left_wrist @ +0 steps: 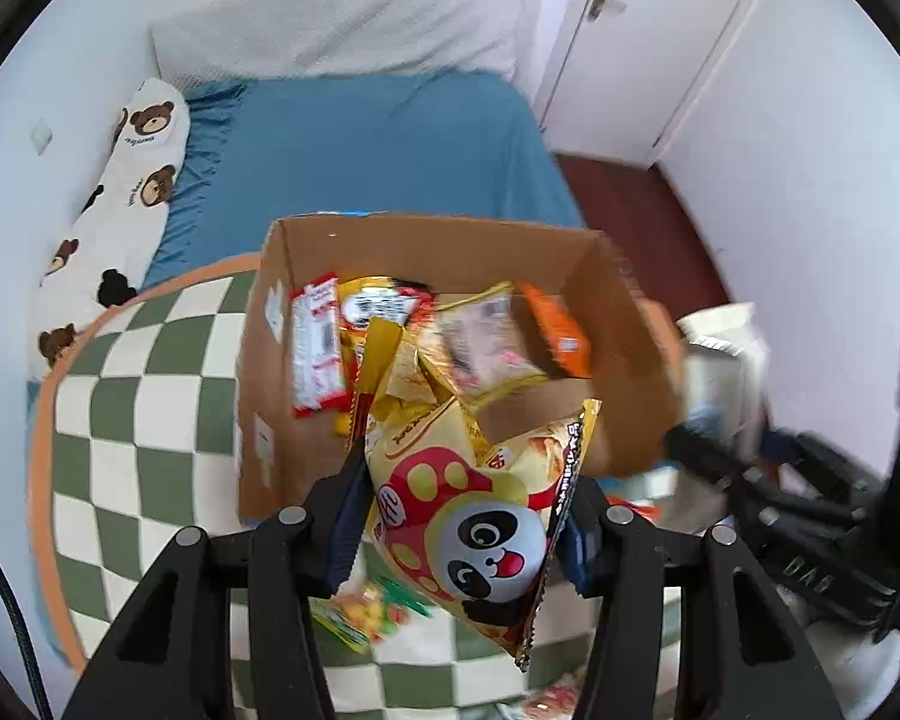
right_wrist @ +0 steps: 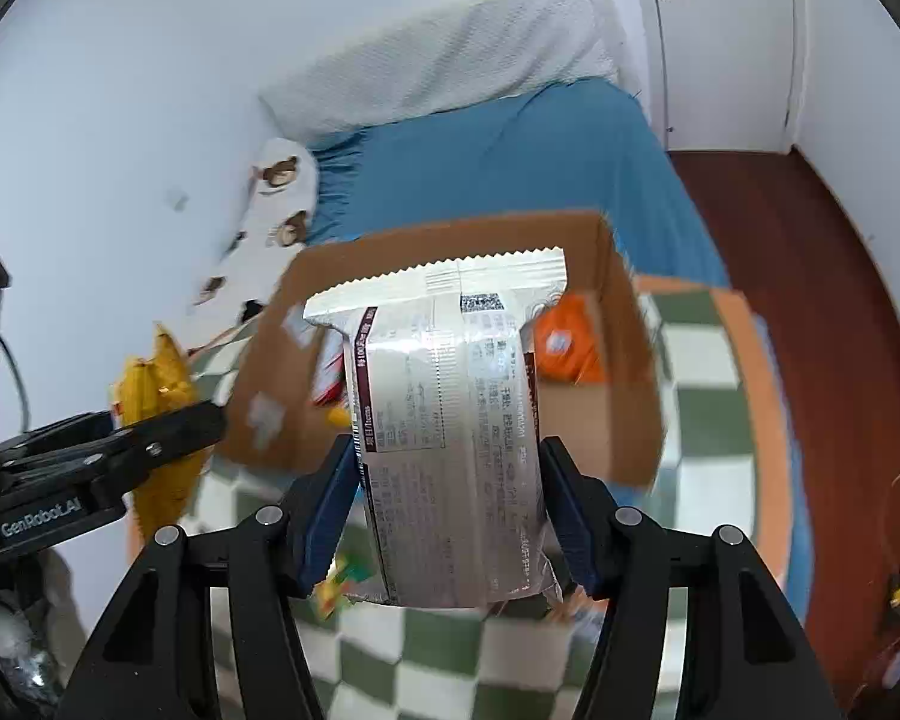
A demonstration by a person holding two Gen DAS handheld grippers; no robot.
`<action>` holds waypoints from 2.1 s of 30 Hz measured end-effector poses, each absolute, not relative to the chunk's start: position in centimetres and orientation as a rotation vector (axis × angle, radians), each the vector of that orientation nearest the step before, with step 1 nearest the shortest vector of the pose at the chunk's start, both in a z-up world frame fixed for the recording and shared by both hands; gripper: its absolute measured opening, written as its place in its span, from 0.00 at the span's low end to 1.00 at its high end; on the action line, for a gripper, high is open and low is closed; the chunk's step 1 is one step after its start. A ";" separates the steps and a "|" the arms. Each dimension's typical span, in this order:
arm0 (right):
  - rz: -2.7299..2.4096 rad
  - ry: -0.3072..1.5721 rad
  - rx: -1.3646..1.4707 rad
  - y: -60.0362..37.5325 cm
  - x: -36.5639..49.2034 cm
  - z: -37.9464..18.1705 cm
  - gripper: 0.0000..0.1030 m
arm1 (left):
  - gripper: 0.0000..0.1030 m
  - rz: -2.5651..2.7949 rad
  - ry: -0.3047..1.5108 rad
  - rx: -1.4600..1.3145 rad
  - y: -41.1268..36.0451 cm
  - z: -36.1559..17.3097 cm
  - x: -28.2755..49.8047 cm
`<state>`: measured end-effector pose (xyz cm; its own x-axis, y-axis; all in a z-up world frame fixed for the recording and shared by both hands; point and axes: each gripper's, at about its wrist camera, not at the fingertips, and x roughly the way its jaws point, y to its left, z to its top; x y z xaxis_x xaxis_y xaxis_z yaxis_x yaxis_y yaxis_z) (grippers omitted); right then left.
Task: Organize snacks
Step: 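Carry both packets into the cardboard box and open both tools, then lift both tools out of the box back toward the cloth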
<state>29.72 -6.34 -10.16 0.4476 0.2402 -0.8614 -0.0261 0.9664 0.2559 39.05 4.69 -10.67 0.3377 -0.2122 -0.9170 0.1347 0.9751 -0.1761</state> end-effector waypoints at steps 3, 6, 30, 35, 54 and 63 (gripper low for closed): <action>0.108 1.142 0.183 -7.0 33.5 -11.4 0.61 | 0.49 -0.170 1.285 -0.064 5.6 -14.3 42.3; 0.074 1.188 0.165 -7.3 36.2 -13.2 0.61 | 0.49 -0.117 1.353 -0.058 6.6 -17.6 44.4; 0.008 1.359 0.066 -7.6 36.9 -19.6 0.95 | 1.00 -0.130 1.422 -0.102 6.4 -22.7 44.3; -0.003 1.314 0.031 -7.1 35.5 -18.5 0.95 | 1.00 -0.112 1.380 -0.091 6.0 -21.0 42.3; 0.007 1.048 0.039 -6.2 26.2 -9.7 0.95 | 1.00 -0.099 1.099 0.002 5.7 -12.5 32.9; 0.020 0.968 0.068 -5.8 22.0 -6.5 0.95 | 1.00 -0.100 1.006 -0.012 6.1 -9.1 29.5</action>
<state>21.99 -5.83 -6.46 0.5666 0.0473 -0.8226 0.0134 0.9977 0.0666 29.48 6.06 -9.09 0.5310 -0.0891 -0.8426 0.0784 0.9954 -0.0558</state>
